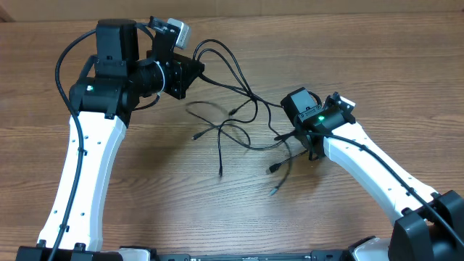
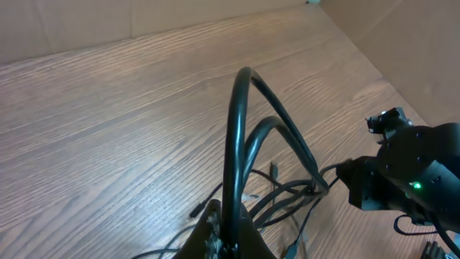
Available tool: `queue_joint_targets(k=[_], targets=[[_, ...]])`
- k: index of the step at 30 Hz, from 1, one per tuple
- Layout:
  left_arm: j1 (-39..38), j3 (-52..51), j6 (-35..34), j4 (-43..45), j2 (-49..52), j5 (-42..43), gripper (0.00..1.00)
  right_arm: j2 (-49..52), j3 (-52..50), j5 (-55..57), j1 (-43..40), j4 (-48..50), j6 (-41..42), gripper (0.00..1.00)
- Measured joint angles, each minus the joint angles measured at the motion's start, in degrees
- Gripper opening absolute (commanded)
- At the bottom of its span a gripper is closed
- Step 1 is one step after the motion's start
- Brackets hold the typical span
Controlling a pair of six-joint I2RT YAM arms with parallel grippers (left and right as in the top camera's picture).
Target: Untangle cables
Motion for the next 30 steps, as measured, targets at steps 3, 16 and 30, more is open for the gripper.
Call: queue_joint_targets(k=[3, 16, 30], targets=[[-0.04, 0.0, -0.15, 0.02, 0.0, -0.37, 0.04, 0.0, -0.02, 1.16, 0.0, 0.02, -2.45, 0.31], [0.28, 0.0, -0.17, 6.16, 0.0, -2.69, 0.04, 0.0, -1.05, 6.1, -7.72, 5.18, -5.11, 1.0], [-9.25, 0.04, -5.86, -7.61, 7.56, -20.02, 0.04, 0.0, -1.07, -27.39, -23.19, 9.79, -16.57, 1.0]])
